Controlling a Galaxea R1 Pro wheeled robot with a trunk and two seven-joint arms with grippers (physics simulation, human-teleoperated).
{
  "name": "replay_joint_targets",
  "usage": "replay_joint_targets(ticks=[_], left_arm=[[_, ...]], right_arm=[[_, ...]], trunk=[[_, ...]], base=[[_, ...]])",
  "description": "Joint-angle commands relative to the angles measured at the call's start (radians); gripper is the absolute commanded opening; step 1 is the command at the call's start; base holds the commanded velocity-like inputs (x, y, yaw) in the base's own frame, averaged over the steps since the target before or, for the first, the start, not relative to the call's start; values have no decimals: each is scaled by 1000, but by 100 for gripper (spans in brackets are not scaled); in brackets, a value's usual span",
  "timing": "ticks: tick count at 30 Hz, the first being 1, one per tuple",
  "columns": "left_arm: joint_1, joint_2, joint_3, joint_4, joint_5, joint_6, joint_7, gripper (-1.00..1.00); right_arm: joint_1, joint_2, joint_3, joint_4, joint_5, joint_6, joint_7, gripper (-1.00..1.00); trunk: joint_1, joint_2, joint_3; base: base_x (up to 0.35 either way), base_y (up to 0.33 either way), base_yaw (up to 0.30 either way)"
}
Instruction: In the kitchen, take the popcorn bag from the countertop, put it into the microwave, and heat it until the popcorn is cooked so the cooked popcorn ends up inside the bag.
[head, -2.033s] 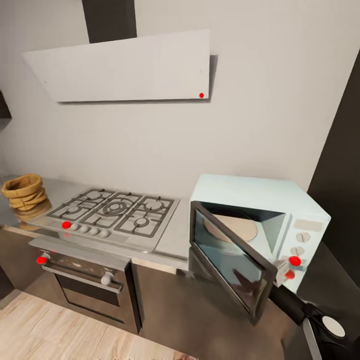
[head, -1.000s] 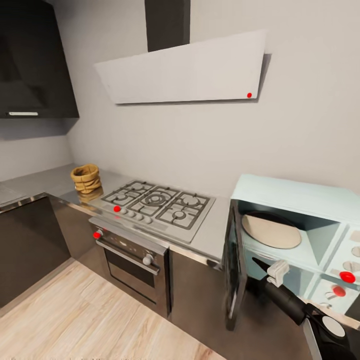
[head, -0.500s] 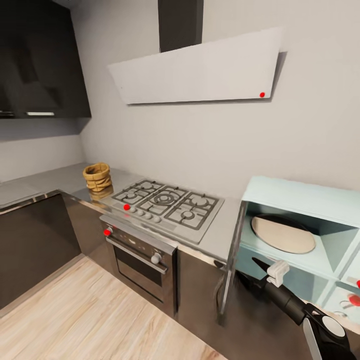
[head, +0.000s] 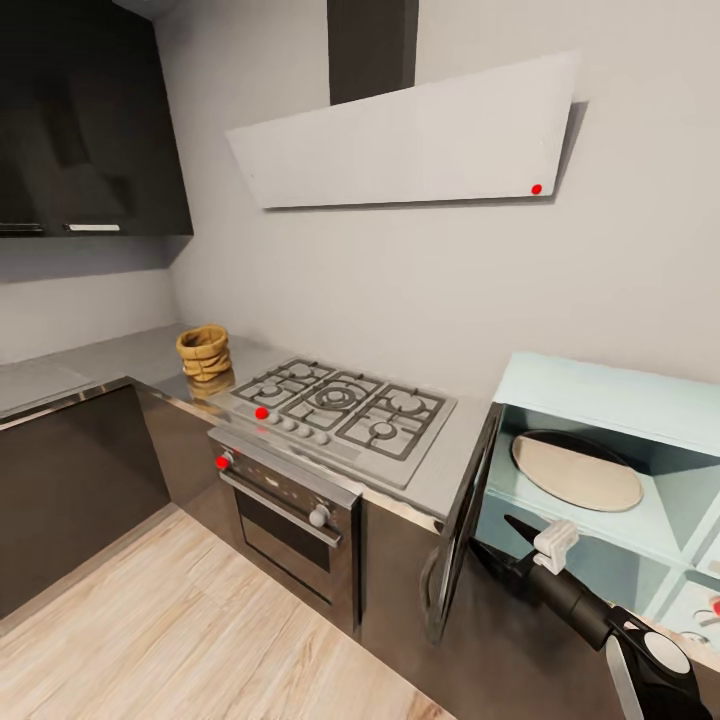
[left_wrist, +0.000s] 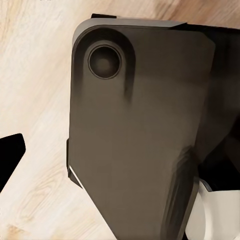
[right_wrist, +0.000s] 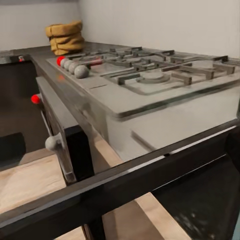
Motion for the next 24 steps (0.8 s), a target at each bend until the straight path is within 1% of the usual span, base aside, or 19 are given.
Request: replay_joint_targets(ticks=[1,5,6,7,8,10,12,14,17,20,24], left_arm=[[1,-1,7,-2,1,0,1,100],[1,-1,7,-2,1,0,1,100],[1,-1,7,-2,1,0,1,100],[1,-1,7,-2,1,0,1,100],[1,-1,7,-2,1,0,1,100],[1,-1,7,-2,1,0,1,100],[1,-1,7,-2,1,1,1,100],[1,-1,7,-2,1,0,2,100],[1,0,7,-2,1,0,2,100],[1,2,8,-2,1,0,2,100],[1,4,9,-2,1,0,2,100]], right_arm=[[-1,0,-1,1,-2,0,4,100],[-1,0,-2,1,-2,4,-2,100],[-1,0,-2,1,-2,5,-56,100],[-1,0,-2,1,-2,5,-94,100],[-1,0,0,1,-2,4,-212,100],[-1,0,4,1,-3,0,-317,100],[-1,1,7,1,-2,-2,-398,100],[-1,1,11,1,-2,-3,-415,100],[-1,3,43,2,-2,-3,-444,100],[-1,3,54,22,-1,-3,-527,100],[-1,4,60,44,0,2,-589,100]], trunk=[[0,-1,-1],[0,-1,-1],[0,-1,-1],[0,-1,-1],[0,-1,-1],[0,-1,-1],[0,-1,-1],[0,-1,-1],[0,-1,-1],[0,-1,-1],[0,-1,-1]], base=[[0,0,-104],[0,0,-219],[0,0,-250],[0,0,-243],[0,0,-234],[0,0,-232],[-3,0,-106],[-71,0,-32],[-234,10,-10],[-307,109,-1],[-296,165,0]])
